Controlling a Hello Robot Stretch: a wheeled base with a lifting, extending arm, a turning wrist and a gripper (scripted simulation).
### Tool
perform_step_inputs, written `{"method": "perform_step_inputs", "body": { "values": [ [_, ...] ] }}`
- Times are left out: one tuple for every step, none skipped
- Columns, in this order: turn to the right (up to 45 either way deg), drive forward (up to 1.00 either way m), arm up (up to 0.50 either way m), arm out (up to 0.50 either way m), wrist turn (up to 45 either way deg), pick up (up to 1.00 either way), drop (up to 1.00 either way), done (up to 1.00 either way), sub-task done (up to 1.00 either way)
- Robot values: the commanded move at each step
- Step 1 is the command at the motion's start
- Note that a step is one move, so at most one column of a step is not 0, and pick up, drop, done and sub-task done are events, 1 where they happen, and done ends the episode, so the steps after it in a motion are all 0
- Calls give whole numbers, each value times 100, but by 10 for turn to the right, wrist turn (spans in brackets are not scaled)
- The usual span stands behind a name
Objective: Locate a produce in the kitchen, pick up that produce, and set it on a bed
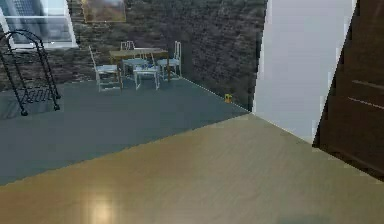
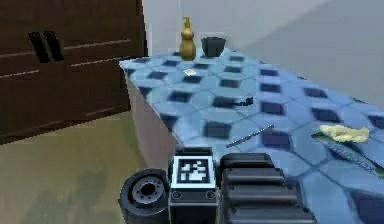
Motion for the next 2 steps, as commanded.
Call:
{"method": "perform_step_inputs", "body": {
  "values": [
    [-300,0,0,0,0,0,0,0,0],
    [0,10,0,0,0,0,0,0,0]
  ]
}}
